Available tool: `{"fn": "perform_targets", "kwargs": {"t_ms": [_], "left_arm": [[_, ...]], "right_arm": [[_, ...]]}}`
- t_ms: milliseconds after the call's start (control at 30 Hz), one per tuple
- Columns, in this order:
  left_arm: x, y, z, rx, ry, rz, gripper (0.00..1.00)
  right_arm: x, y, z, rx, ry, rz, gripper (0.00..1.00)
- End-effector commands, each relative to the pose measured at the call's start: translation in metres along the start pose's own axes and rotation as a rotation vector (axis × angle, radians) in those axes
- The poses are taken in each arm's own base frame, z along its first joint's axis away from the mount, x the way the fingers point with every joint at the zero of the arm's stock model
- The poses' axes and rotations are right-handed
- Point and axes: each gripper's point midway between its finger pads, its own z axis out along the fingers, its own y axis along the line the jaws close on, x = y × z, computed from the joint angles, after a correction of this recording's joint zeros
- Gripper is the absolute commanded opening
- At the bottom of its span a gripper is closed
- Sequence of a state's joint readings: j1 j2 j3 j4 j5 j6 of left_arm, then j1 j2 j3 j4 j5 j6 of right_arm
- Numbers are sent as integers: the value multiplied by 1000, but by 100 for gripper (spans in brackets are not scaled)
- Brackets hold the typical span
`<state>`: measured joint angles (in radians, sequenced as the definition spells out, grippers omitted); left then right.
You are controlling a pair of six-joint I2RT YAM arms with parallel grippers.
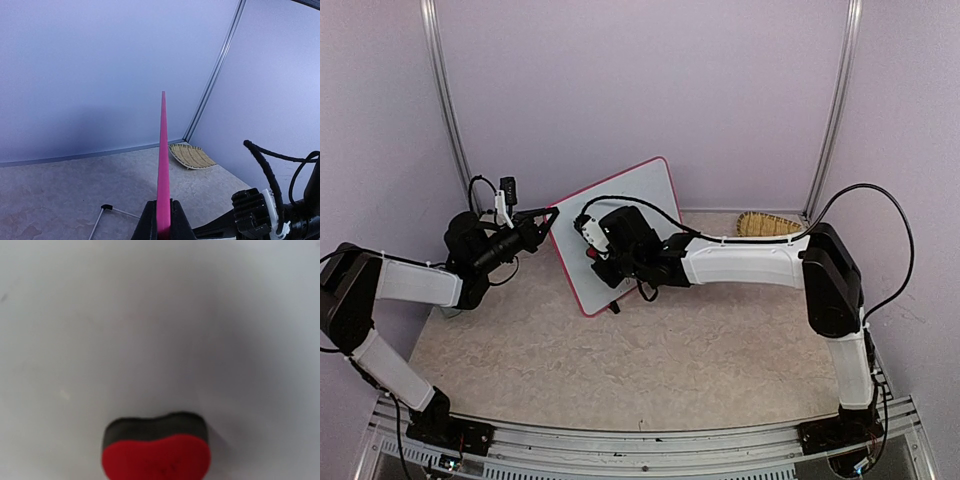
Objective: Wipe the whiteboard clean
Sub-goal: Erase the whiteboard at the center of the board.
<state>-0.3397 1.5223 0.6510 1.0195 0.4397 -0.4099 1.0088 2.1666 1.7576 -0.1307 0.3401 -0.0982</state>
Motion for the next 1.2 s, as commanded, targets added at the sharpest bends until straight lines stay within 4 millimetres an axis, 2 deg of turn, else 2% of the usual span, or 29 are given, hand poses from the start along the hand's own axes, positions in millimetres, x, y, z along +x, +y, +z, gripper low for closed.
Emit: {"fn": "perform_targets", "kwargs": {"t_ms": [0,267,567,933,1167], "left_arm": [[56,-9,-2,57,190,-54,0],[55,-10,-3,56,188,-52,0],[56,-10,-3,57,189,-52,0],[55,-10,-3,56,187,-51,0],[55,-10,-3,58,187,-51,0]], "right_arm": [[30,-2,15,37,89,4,16],[70,-1,15,-25,145,62,16],[100,4,19,-55,210,56,16],[145,-1,23,-51,341,53,15],[153,0,28,-45,382,44,15]]}}
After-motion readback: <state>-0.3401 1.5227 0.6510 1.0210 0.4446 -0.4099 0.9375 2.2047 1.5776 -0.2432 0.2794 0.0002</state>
